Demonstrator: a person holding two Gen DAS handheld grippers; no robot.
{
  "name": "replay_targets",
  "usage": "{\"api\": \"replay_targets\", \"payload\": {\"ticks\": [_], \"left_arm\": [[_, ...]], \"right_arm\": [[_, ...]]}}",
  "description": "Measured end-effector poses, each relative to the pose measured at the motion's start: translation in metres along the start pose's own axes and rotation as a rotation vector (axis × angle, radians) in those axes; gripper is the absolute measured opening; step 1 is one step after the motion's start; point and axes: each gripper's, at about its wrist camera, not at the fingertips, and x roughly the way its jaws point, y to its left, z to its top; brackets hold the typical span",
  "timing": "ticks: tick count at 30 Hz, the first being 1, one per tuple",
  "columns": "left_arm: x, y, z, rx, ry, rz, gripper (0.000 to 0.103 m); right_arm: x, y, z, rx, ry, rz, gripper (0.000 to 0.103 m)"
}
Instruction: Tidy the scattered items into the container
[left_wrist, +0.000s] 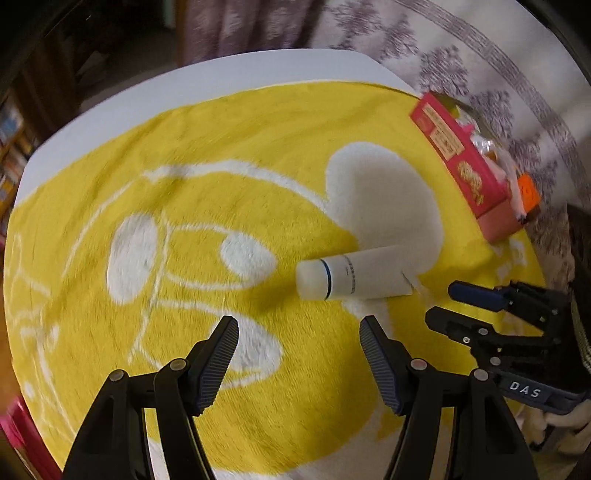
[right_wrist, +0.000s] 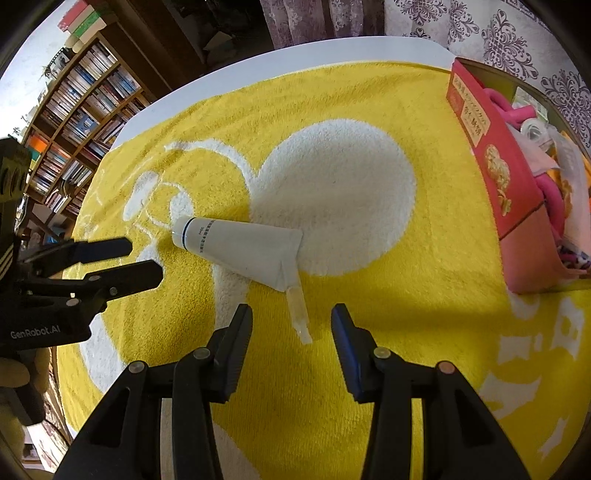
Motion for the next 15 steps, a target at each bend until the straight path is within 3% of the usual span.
{"api": "replay_targets", "payload": {"ticks": [8,15], "left_arm": [[0.012,-0.008,0.014,0.115,0.024,-0.020,0.070],[0.026,-0.023,0.015,0.397,0.062,-0.031,0.070]], "right_arm": [[0.008,-0.004,0.003,0.002,0.020,0.000,0.048],[0.012,-0.001,0.005,-0.020,0.038,0.012,0.048]]}}
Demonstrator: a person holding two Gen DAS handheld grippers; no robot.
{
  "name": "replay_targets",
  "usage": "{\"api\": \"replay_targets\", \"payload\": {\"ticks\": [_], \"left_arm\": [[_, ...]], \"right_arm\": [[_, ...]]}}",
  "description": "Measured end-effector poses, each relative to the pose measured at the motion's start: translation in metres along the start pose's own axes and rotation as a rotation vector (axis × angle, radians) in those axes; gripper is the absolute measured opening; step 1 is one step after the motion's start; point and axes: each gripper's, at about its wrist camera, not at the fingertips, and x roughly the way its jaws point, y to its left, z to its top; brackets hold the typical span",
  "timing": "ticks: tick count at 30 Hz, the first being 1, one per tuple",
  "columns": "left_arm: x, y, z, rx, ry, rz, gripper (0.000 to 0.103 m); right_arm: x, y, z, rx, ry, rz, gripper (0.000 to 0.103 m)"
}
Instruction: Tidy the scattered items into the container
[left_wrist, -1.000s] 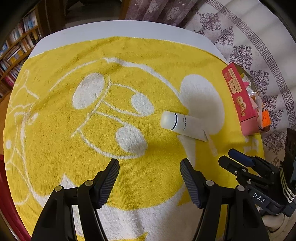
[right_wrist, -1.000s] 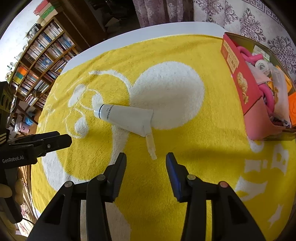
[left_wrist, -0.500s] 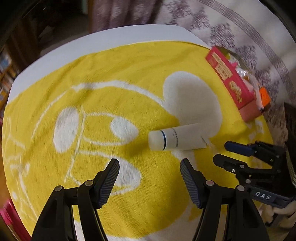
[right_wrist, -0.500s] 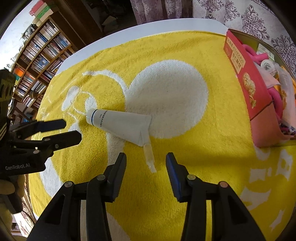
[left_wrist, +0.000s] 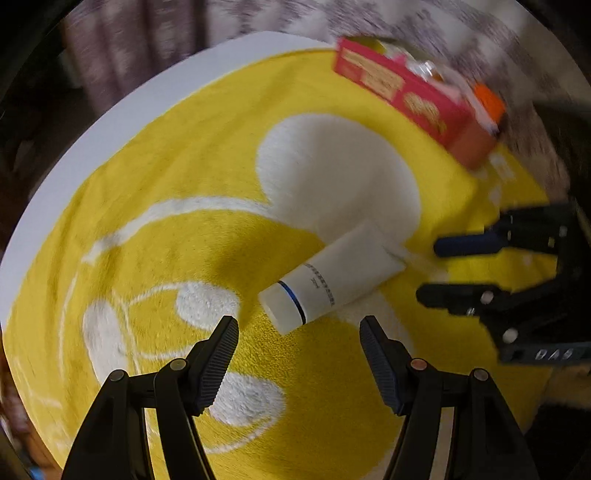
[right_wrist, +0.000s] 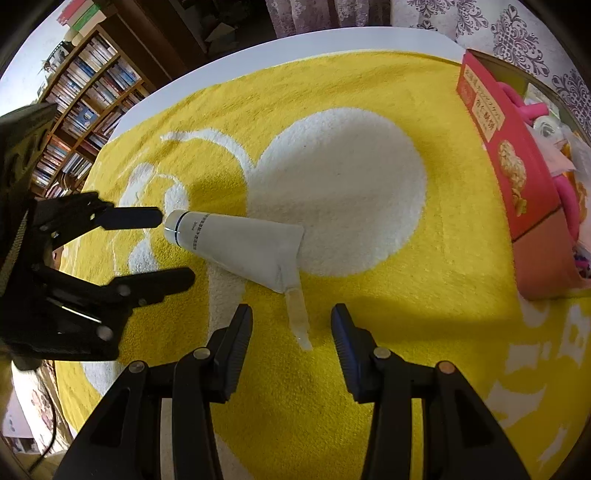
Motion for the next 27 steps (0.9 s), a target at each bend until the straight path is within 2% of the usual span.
{"api": "replay_targets", "payload": {"ticks": [15,19,20,21,23,24,27], "left_arm": [[0.013,0.016,0.014,0.138,0.036,0.001,0.069],[0.011,0.021,0.013,0.134,0.031,-0.002,0.069],[0.009,0.022,0.011,0.133,0.026,0.000,0.065],[0.008,0.022,0.011,0.133,0.021,0.001,0.055],[0.004,0.023,0.008,0.125,0.011,0.002,0.042],[0.003,0.024,0.007,0.113,0.010,0.006,0.040],[-0.001,0.032,0.003,0.046,-0.006,-0.002,0.038]], "right_arm": [[0.002,-0.001,0.003,-0.008,0.008,0.005,0.048],[0.003,0.001,0.003,-0.021,0.011,-0.023,0.040],[0.003,0.000,0.003,-0.025,0.011,-0.032,0.035],[0.003,0.000,0.003,-0.026,0.010,-0.038,0.029],[0.002,-0.002,0.003,-0.022,0.008,-0.054,0.021],[0.002,-0.004,0.003,-0.017,0.007,-0.059,0.016],[0.001,-0.008,0.003,0.000,0.005,-0.064,0.012]]}}
